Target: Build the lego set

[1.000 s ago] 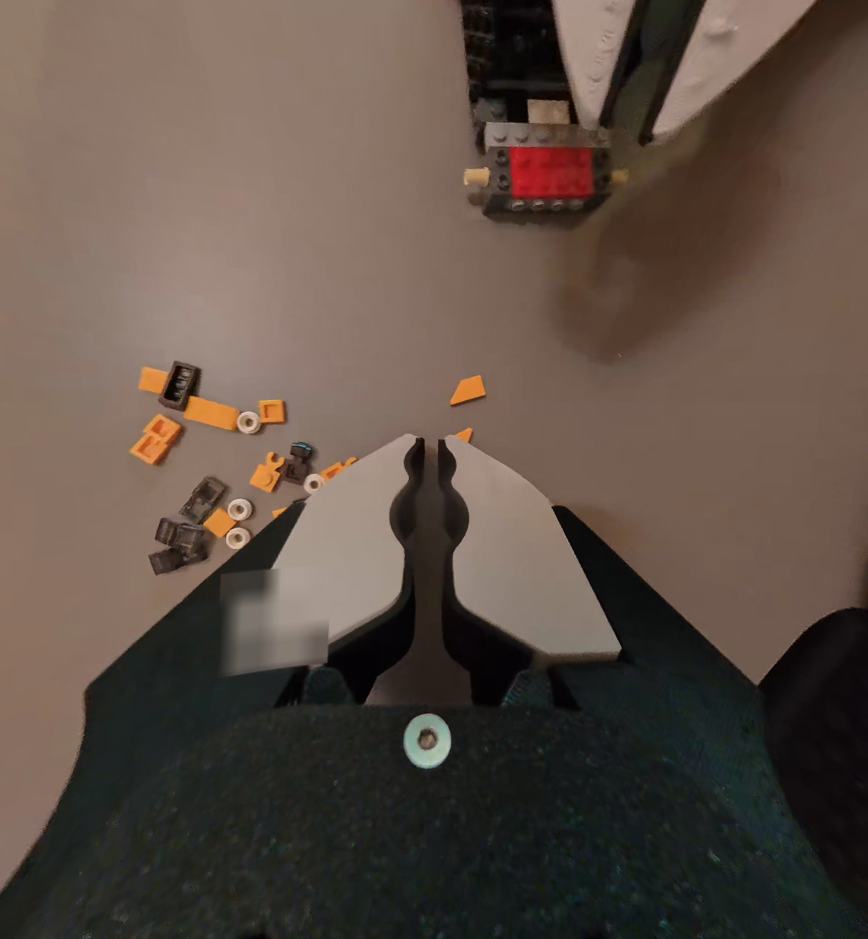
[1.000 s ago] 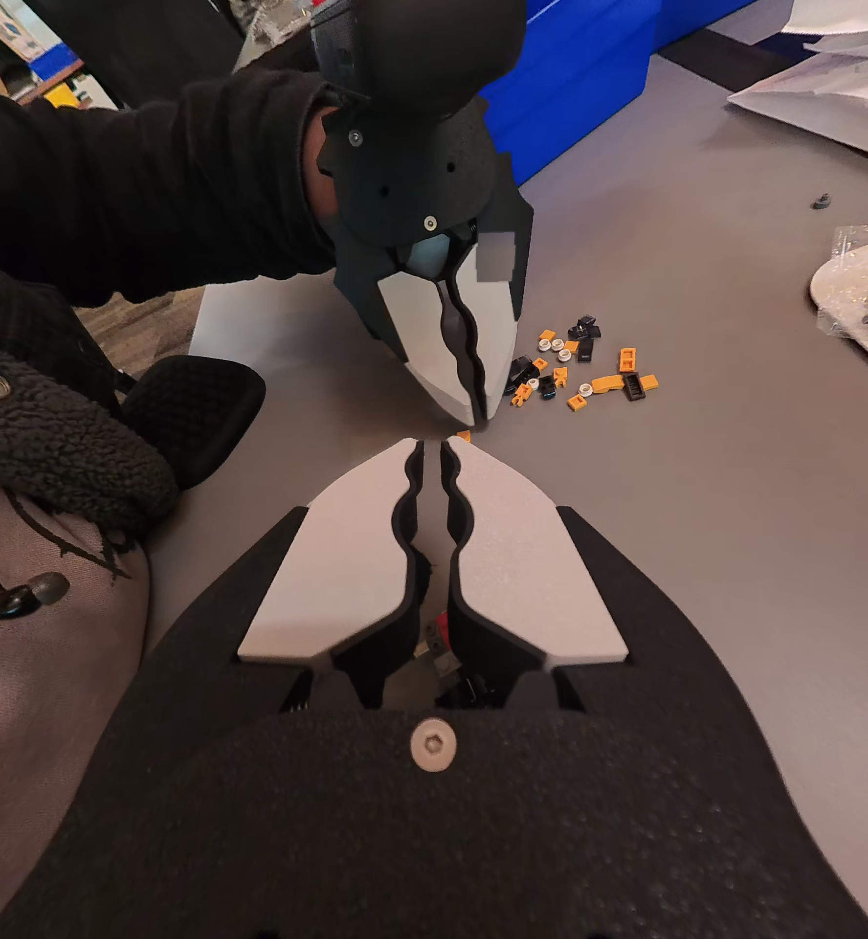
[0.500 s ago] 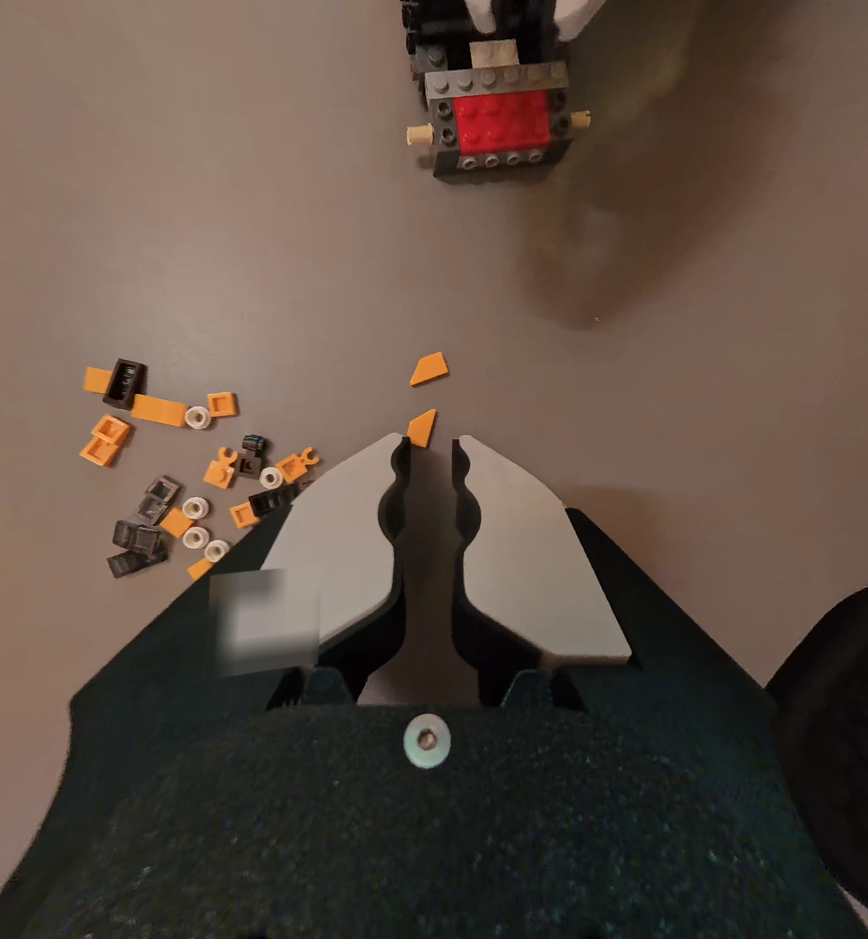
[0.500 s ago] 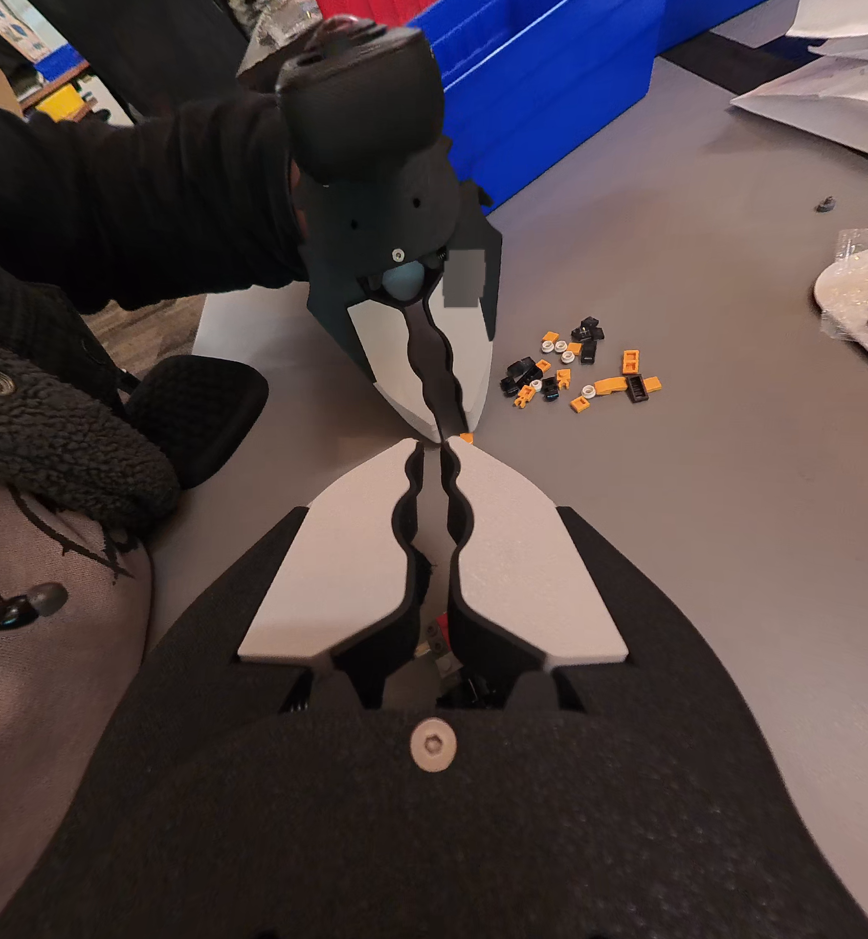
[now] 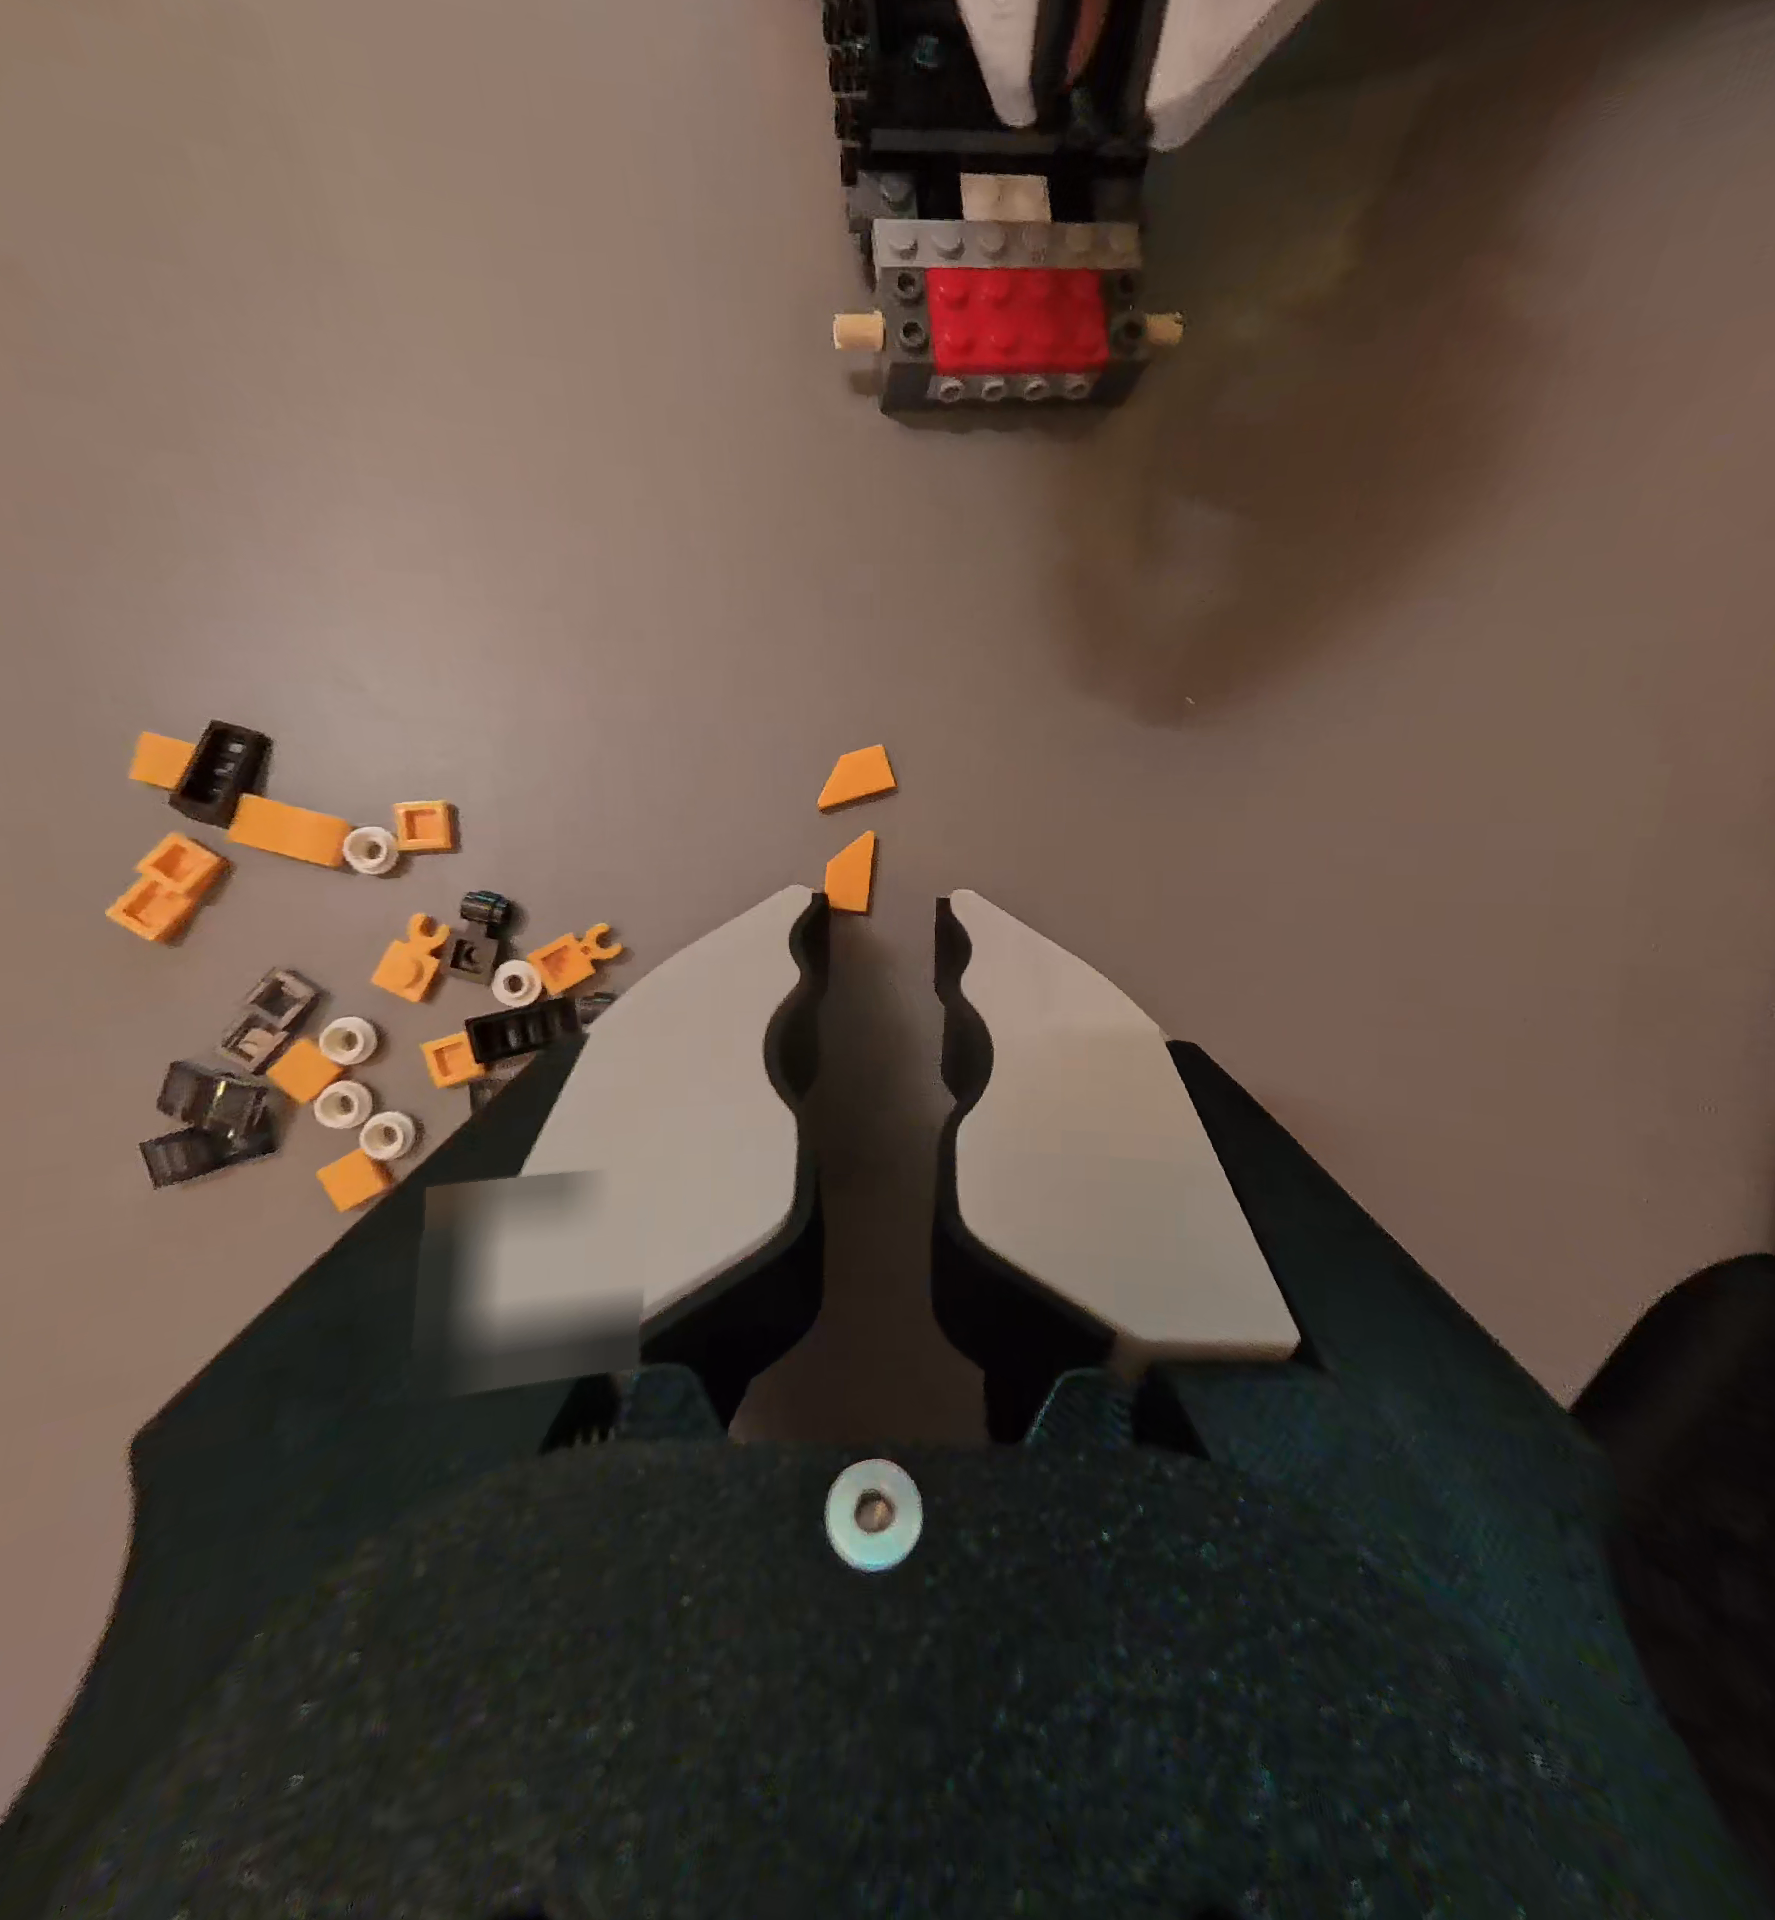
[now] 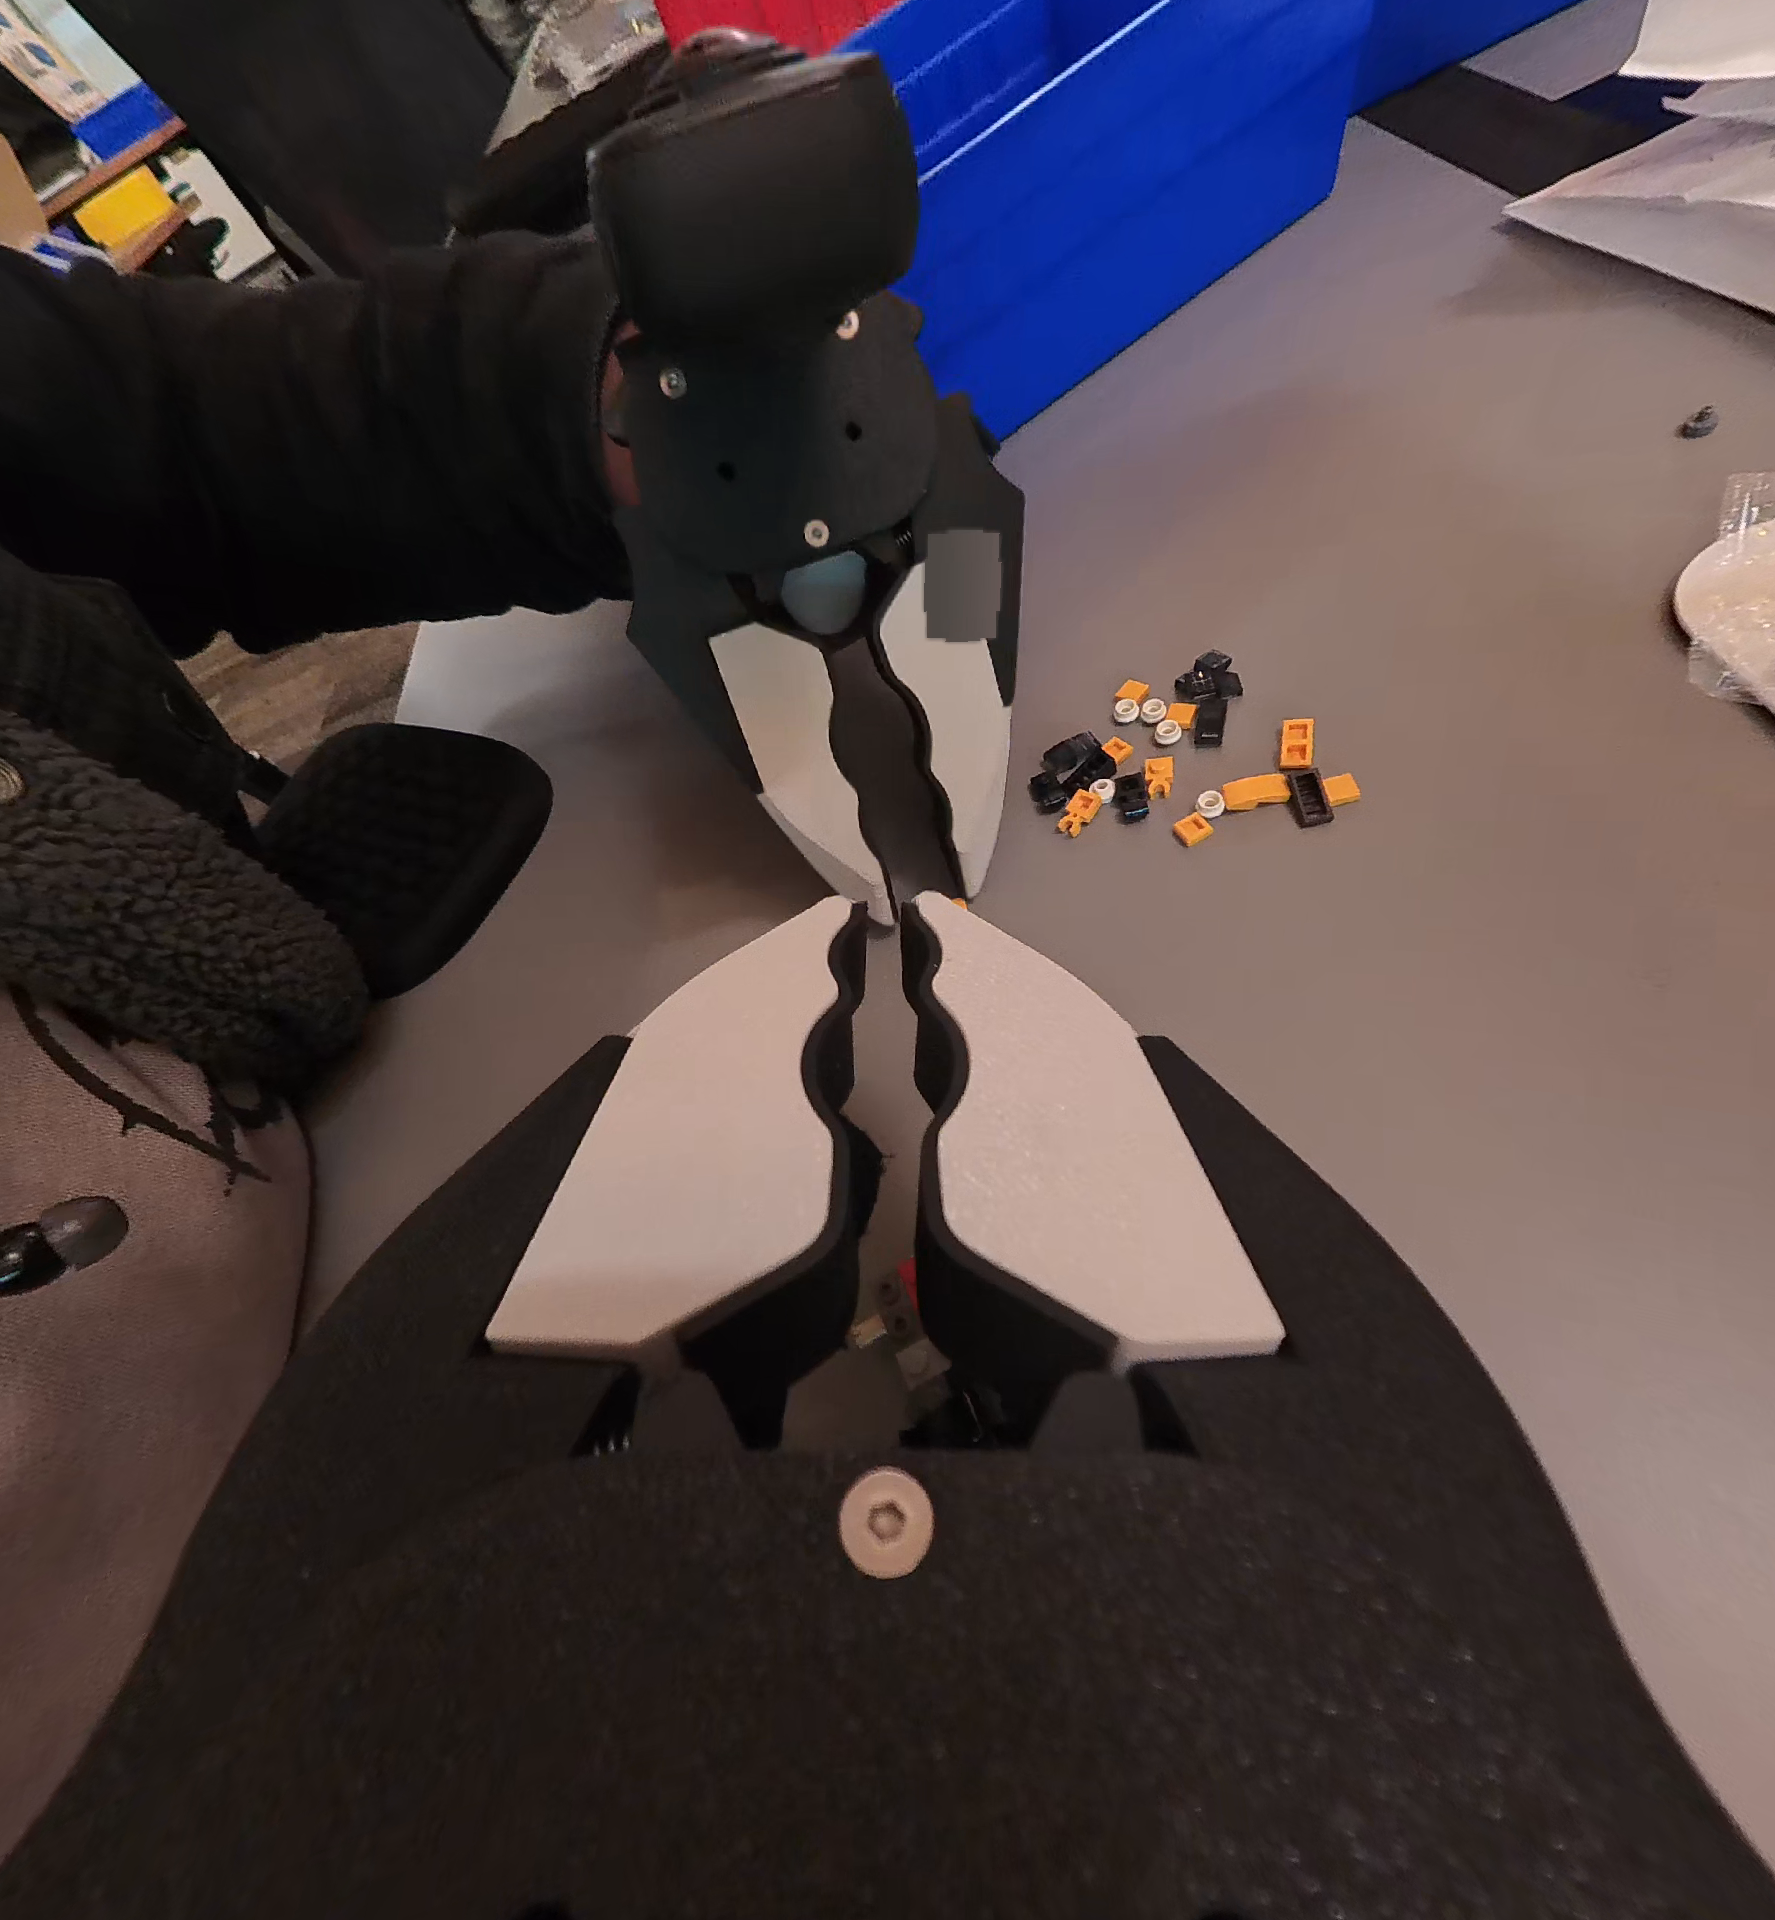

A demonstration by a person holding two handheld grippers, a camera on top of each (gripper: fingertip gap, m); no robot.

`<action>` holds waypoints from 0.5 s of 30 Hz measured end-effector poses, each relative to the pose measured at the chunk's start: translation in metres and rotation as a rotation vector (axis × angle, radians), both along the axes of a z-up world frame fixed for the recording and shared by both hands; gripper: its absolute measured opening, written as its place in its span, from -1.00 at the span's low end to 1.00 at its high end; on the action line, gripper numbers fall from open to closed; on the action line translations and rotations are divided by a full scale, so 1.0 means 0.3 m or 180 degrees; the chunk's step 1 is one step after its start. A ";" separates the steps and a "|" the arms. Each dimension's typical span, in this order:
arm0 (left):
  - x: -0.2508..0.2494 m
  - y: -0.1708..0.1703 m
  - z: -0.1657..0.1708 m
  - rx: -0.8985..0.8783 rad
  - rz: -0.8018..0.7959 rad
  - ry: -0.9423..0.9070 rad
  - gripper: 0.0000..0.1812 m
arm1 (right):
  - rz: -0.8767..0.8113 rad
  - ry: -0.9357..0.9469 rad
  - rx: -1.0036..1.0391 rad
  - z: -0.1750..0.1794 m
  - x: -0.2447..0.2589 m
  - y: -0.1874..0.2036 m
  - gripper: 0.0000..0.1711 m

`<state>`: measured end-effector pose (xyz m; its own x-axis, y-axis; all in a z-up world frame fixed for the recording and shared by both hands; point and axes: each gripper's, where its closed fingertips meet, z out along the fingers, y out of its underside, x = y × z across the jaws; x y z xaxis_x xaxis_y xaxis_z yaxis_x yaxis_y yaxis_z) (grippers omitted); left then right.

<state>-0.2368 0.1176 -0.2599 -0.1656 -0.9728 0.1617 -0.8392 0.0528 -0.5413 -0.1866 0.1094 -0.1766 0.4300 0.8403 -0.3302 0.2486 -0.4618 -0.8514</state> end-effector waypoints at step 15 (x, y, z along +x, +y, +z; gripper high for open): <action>-0.004 -0.025 -0.006 0.0005 0.0026 0.0007 -0.83 | 0.0008 0.0009 0.0002 0.003 -0.003 -0.004 -0.93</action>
